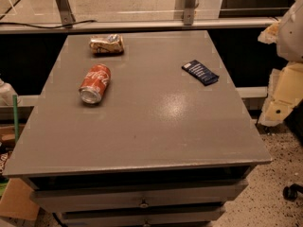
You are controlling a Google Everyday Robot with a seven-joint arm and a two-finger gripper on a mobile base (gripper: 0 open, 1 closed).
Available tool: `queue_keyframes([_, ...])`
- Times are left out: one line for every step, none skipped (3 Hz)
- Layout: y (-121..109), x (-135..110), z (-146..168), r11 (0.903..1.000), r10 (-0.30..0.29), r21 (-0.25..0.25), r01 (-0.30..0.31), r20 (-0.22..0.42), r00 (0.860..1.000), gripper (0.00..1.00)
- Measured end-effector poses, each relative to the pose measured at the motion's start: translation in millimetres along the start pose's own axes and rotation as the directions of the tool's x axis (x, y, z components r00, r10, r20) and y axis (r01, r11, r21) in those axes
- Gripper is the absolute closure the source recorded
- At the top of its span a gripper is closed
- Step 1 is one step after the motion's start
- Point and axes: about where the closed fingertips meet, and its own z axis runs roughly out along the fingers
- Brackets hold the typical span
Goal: Place coke can upright
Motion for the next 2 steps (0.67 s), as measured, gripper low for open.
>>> queue_keyframes([0.0, 0.0, 0.0, 1.0000, 0.000, 0.000, 0.000, 0.000, 1.000, 0.00])
queue_keyframes([-2.8, -4.6, -0.6, 0.9997, -0.025, 0.000, 0.025, 0.034, 0.999, 0.00])
